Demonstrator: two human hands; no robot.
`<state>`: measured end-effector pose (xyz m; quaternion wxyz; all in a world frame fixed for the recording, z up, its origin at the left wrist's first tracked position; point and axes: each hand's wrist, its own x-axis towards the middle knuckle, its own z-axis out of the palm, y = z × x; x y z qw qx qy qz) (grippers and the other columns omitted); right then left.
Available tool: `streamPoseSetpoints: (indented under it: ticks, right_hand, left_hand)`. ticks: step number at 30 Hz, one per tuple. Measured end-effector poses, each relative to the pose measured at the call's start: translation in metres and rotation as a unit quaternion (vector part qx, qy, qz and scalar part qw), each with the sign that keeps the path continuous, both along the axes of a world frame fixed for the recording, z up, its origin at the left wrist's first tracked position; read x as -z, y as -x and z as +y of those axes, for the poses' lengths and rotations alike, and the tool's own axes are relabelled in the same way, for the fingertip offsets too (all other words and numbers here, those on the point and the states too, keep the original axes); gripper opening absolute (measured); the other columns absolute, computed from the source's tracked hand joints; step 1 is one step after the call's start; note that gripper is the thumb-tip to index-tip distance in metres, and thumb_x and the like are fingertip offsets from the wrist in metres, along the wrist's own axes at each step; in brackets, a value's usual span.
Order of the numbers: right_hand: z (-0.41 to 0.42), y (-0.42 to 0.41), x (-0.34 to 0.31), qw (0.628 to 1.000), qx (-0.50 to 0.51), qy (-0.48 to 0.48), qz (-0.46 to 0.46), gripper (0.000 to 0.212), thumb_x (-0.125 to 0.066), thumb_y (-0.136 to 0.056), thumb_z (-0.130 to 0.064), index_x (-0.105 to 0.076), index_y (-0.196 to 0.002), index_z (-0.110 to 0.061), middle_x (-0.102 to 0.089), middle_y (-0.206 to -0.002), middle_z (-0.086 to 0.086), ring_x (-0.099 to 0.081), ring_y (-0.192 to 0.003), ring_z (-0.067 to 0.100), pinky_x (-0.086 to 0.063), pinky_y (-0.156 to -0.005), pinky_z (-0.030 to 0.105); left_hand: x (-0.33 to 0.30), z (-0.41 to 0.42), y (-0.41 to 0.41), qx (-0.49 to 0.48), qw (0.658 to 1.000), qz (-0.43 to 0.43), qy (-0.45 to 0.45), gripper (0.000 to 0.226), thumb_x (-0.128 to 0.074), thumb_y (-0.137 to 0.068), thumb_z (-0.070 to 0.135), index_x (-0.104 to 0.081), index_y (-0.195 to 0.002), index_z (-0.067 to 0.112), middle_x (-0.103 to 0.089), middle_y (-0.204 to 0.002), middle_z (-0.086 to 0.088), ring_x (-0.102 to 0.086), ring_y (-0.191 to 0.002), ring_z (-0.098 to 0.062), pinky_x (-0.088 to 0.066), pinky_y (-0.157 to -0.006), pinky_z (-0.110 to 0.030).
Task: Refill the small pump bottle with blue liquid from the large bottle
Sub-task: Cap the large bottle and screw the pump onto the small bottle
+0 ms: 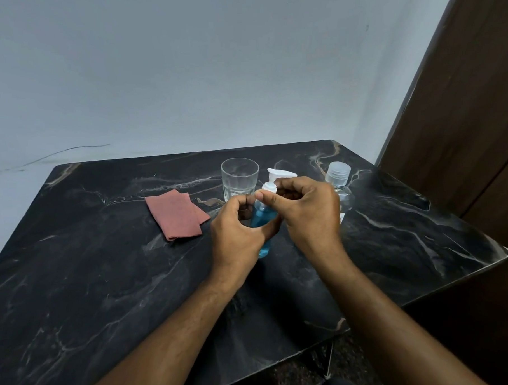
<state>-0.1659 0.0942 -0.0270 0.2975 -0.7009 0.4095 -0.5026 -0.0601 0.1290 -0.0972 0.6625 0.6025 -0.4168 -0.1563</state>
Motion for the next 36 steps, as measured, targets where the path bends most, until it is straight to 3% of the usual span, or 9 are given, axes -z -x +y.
streamPoseSetpoints:
  ticks: [5,8,14,16,18,21,30,33,36]
  right_hand:
    - [0.003,-0.008,0.009,0.998,0.026,-0.036,-0.051,0.032,-0.092,-0.066,-0.037,-0.069,-0.077,-0.017,-0.072,-0.071,-0.003,-0.071,-0.069,0.017,-0.061,-0.064,0.04]
    - [0.002,-0.011,0.014,0.997,0.042,-0.042,-0.049,0.039,-0.091,-0.066,-0.042,-0.066,-0.081,-0.016,-0.068,-0.069,-0.004,-0.066,-0.064,0.008,-0.056,-0.057,0.028]
    - [-0.001,-0.005,0.018,0.994,-0.055,-0.078,-0.058,0.067,-0.09,-0.07,-0.032,-0.053,-0.124,-0.023,-0.065,-0.109,-0.01,-0.065,-0.094,0.0,-0.054,-0.071,0.014]
    - [-0.002,0.001,0.019,0.988,-0.109,-0.087,-0.072,0.056,-0.082,-0.079,-0.025,-0.059,-0.129,-0.025,-0.07,-0.114,-0.01,-0.066,-0.102,0.0,-0.055,-0.077,0.017]
    - [-0.003,0.004,0.02,0.981,-0.136,-0.082,-0.113,0.029,-0.073,-0.086,-0.015,-0.072,-0.115,-0.02,-0.077,-0.101,-0.008,-0.071,-0.094,0.002,-0.055,-0.074,0.017]
    - [-0.006,0.005,0.022,0.978,-0.132,-0.071,-0.145,0.017,-0.073,-0.089,-0.006,-0.076,-0.103,-0.015,-0.079,-0.09,-0.008,-0.075,-0.087,0.007,-0.057,-0.073,0.017]
    - [-0.003,-0.009,0.019,0.984,-0.036,-0.084,-0.15,0.037,-0.094,-0.066,-0.026,-0.059,-0.078,-0.017,-0.075,-0.079,0.008,-0.075,-0.076,0.028,-0.062,-0.068,0.043]
    - [-0.004,-0.011,0.02,0.986,-0.04,-0.097,-0.132,0.046,-0.094,-0.065,-0.028,-0.054,-0.087,-0.017,-0.065,-0.078,0.001,-0.064,-0.067,0.016,-0.056,-0.062,0.031]
    - [-0.008,-0.007,0.02,0.977,-0.106,-0.129,-0.13,0.058,-0.092,-0.068,-0.024,-0.055,-0.113,-0.02,-0.061,-0.094,-0.005,-0.061,-0.082,0.001,-0.053,-0.071,0.016]
  left_hand:
    - [-0.001,0.0,0.004,0.002,1.0,0.018,0.005,0.059,-0.083,-0.052,0.056,-0.067,-0.103,0.031,-0.075,-0.098,0.01,-0.072,-0.092,-0.005,-0.062,-0.081,-0.038]
    - [-0.001,0.001,0.006,0.006,1.0,0.02,0.007,0.065,-0.082,-0.051,0.057,-0.068,-0.105,0.024,-0.074,-0.099,0.008,-0.071,-0.094,-0.008,-0.061,-0.082,-0.04]
    - [-0.002,0.001,0.005,0.018,1.0,0.017,-0.019,0.047,-0.093,-0.062,0.022,-0.069,-0.102,0.018,-0.075,-0.096,0.002,-0.073,-0.09,-0.015,-0.061,-0.081,-0.045]
    - [-0.003,0.002,0.005,0.017,1.0,0.014,-0.01,0.045,-0.093,-0.063,0.023,-0.069,-0.101,0.019,-0.075,-0.094,0.004,-0.073,-0.088,-0.012,-0.061,-0.079,-0.042]
    - [-0.004,0.003,0.006,0.014,1.0,0.008,-0.005,0.044,-0.093,-0.062,0.032,-0.068,-0.099,0.026,-0.075,-0.093,0.007,-0.073,-0.087,-0.008,-0.062,-0.077,-0.036]
    - [-0.003,0.004,0.007,0.018,1.0,0.005,-0.004,0.044,-0.094,-0.062,0.034,-0.065,-0.095,0.035,-0.075,-0.092,0.012,-0.073,-0.086,-0.001,-0.061,-0.076,-0.027]
    - [-0.001,0.003,0.009,0.008,1.0,0.006,0.009,0.048,-0.086,-0.057,0.05,-0.061,-0.097,0.044,-0.074,-0.091,0.019,-0.072,-0.083,0.001,-0.058,-0.069,-0.019]
    - [0.002,0.002,0.007,0.004,1.0,0.002,0.004,0.051,-0.084,-0.057,0.052,-0.063,-0.101,0.039,-0.074,-0.091,0.014,-0.072,-0.085,0.0,-0.062,-0.074,-0.029]
    - [0.003,0.001,0.005,-0.005,1.0,0.007,-0.006,0.051,-0.091,-0.06,0.041,-0.066,-0.104,0.03,-0.074,-0.091,0.012,-0.072,-0.087,-0.002,-0.06,-0.075,-0.025]
